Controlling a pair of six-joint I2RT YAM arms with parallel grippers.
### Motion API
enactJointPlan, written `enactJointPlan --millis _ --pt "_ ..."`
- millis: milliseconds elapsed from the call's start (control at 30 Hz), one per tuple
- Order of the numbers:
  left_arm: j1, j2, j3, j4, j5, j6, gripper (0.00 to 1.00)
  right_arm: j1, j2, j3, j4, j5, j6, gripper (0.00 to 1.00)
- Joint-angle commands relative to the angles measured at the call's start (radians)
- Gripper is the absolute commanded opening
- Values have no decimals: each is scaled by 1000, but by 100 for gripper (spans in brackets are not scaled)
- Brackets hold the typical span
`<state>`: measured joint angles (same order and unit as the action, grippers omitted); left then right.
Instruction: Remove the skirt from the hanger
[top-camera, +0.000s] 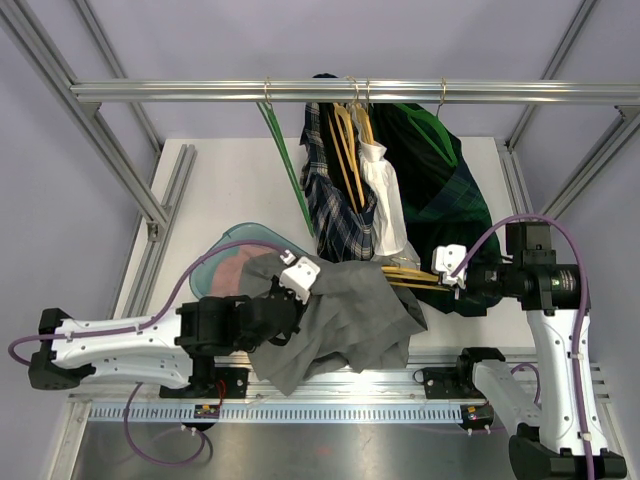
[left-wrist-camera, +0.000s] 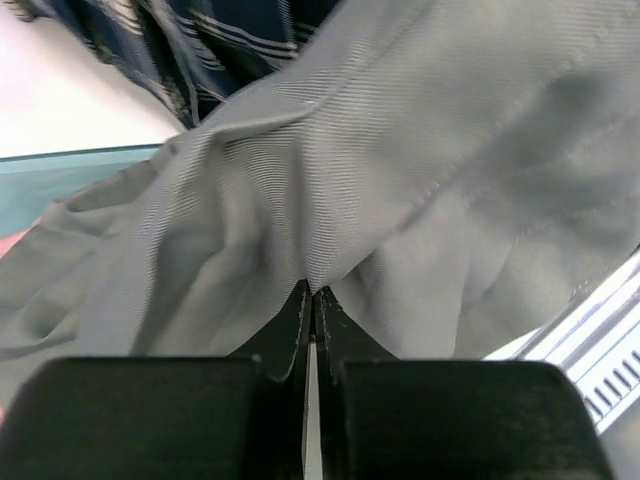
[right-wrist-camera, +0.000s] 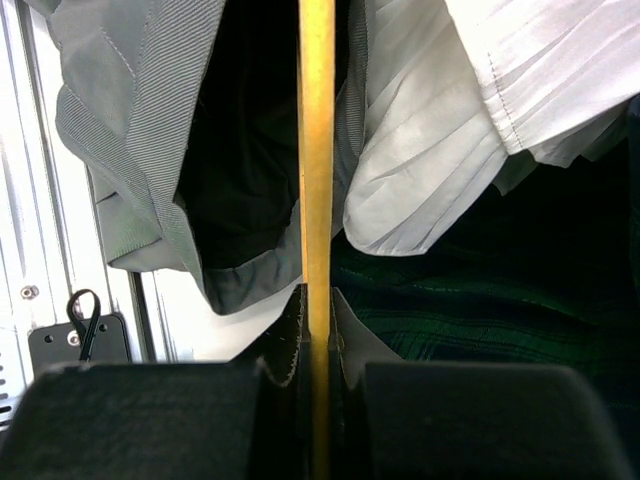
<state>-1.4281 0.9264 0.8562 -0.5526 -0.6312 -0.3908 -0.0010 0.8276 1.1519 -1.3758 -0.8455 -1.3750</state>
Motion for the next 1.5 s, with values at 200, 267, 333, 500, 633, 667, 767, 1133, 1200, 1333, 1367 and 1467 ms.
enactJointPlan --millis 200,267,333,500,633,667,767,1133,1200,1333,1367,1467 --pt "9 -207 38 -360 -263 -406 0 -4 -74 0 -266 144 -16 0" --pt "27 -233 46 -473 -262 -468 0 -4 -91 2 -264 167 -21 0" --pt "31 -268 58 -532 -262 -537 0 -4 -105 12 -263 177 -16 0" --pt "31 -330 93 -708 -297 -693 0 -4 -165 34 -264 217 51 0" --pt "31 -382 116 -852 -338 -790 0 -4 -240 40 -264 223 112 0" --pt "31 -388 118 -863 -347 -813 0 -5 -254 45 -264 214 125 0" --pt "31 -396 112 -869 -346 -827 0 59 -301 81 -264 171 184 0" --pt "31 -426 119 -938 -363 -885 0 73 -340 105 -264 285 258 0" --pt "31 -443 112 -942 -358 -898 0 72 -357 72 -263 312 257 0" --pt "31 -510 78 -727 -323 -699 0 70 -378 51 -263 306 249 0" --pt "31 -527 61 -643 -264 -515 0 73 -380 52 -263 300 243 0" --pt "31 -567 3 -315 -83 -219 34 97 -372 71 -264 293 235 0"
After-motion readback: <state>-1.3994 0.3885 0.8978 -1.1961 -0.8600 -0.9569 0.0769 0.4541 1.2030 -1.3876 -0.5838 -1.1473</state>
